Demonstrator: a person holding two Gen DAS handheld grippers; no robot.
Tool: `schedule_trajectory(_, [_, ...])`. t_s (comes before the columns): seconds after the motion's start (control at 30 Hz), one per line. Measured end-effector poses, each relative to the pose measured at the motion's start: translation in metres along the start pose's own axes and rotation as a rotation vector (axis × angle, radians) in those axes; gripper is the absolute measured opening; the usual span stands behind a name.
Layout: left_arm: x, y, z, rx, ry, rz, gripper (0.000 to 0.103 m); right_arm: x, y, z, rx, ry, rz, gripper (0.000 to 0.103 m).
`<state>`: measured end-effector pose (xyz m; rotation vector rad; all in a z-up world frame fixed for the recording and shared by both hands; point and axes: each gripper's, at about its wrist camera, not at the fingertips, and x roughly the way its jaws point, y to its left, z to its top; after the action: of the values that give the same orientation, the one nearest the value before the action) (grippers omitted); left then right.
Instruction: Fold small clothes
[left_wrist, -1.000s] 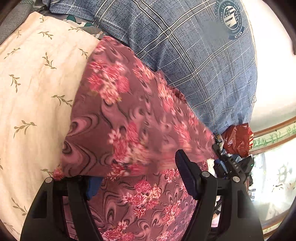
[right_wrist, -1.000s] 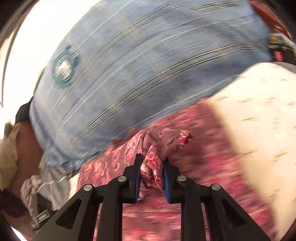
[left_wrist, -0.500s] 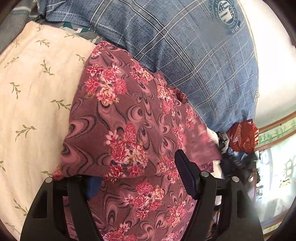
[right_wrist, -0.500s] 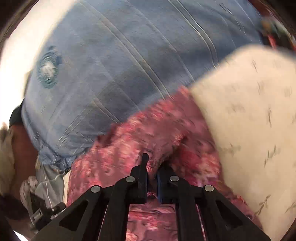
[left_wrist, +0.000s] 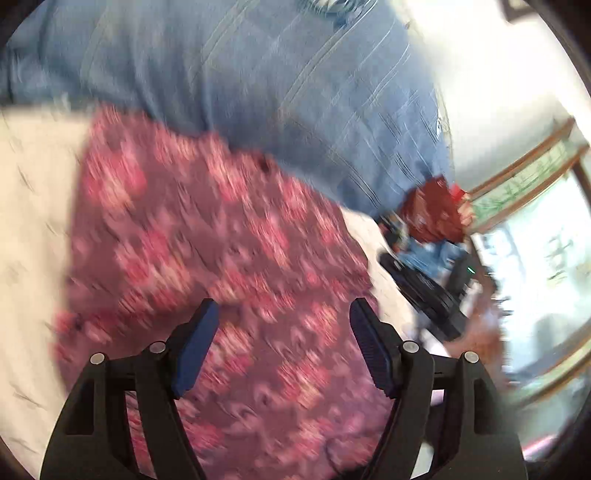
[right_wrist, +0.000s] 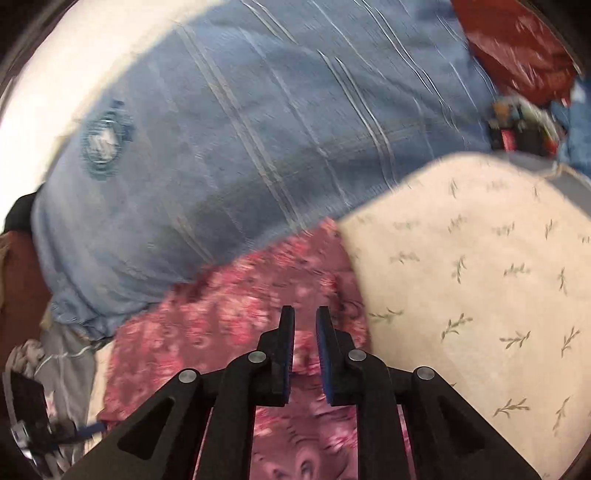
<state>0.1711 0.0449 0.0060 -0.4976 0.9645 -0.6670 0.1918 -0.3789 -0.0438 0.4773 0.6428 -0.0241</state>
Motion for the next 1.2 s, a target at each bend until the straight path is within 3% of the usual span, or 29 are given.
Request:
schedule_trajectory(0.07, [0.006, 0.009, 0.004, -0.015, -0.025, 0.175, 0.078, 0.002, 0.001, -0.008, -0.019, 0.039, 0.017, 0.027])
schedule_trajectory(0.1, [0.022, 0.023, 0.006, -0.054, 0.027, 0.271, 0.077, 0.010, -0.001, -0.014, -0.025, 0.084, -0.002, 0.031])
schedule_trajectory(0.13, [0.034, 0.033, 0.006, -0.086, 0.085, 0.300, 0.075, 0.025, -0.007, -0.025, -0.026, 0.161, -0.032, 0.033])
schedule_trajectory(0.17, [0.041, 0.038, 0.005, -0.097, 0.102, 0.310, 0.073, 0.034, -0.011, -0.036, -0.036, 0.184, -0.037, 0.033])
schedule_trajectory(0.2, [0.037, 0.033, 0.004, -0.074, 0.078, 0.324, 0.074, 0.024, -0.012, -0.039, -0.061, 0.115, -0.014, 0.033])
schedule_trajectory(0.23, [0.036, 0.026, 0.004, -0.055, 0.089, 0.345, 0.074, 0.023, -0.011, -0.040, -0.057, 0.126, -0.014, 0.034])
schedule_trajectory(0.27, [0.035, 0.022, 0.003, -0.045, 0.111, 0.349, 0.074, 0.021, -0.011, -0.038, -0.033, 0.143, -0.012, 0.034])
schedule_trajectory(0.4, [0.014, 0.019, -0.016, -0.099, 0.167, 0.253, 0.074, 0.005, -0.021, -0.041, 0.030, 0.213, 0.012, 0.034])
schedule_trajectory(0.47, [0.000, 0.021, -0.029, -0.110, 0.169, 0.265, 0.074, -0.011, -0.030, -0.053, 0.021, 0.248, 0.018, 0.035])
schedule_trajectory(0.53, [-0.014, 0.028, -0.049, -0.131, 0.185, 0.282, 0.074, -0.030, -0.040, -0.070, 0.011, 0.252, 0.061, 0.035])
schedule_trajectory(0.67, [-0.040, 0.041, -0.095, -0.196, 0.242, 0.248, 0.074, -0.069, -0.065, -0.103, 0.054, 0.244, 0.130, 0.035])
schedule_trajectory(0.9, [-0.076, 0.037, -0.151, -0.190, 0.249, 0.207, 0.074, -0.104, -0.093, -0.140, 0.169, 0.234, 0.199, 0.036])
schedule_trajectory(1.07, [-0.079, 0.036, -0.186, -0.187, 0.291, 0.221, 0.076, -0.118, -0.091, -0.148, 0.147, 0.217, 0.146, 0.036])
schedule_trajectory(1.2, [-0.078, 0.036, -0.207, -0.166, 0.312, 0.220, 0.076, -0.152, -0.096, -0.147, 0.067, 0.121, 0.029, 0.041])
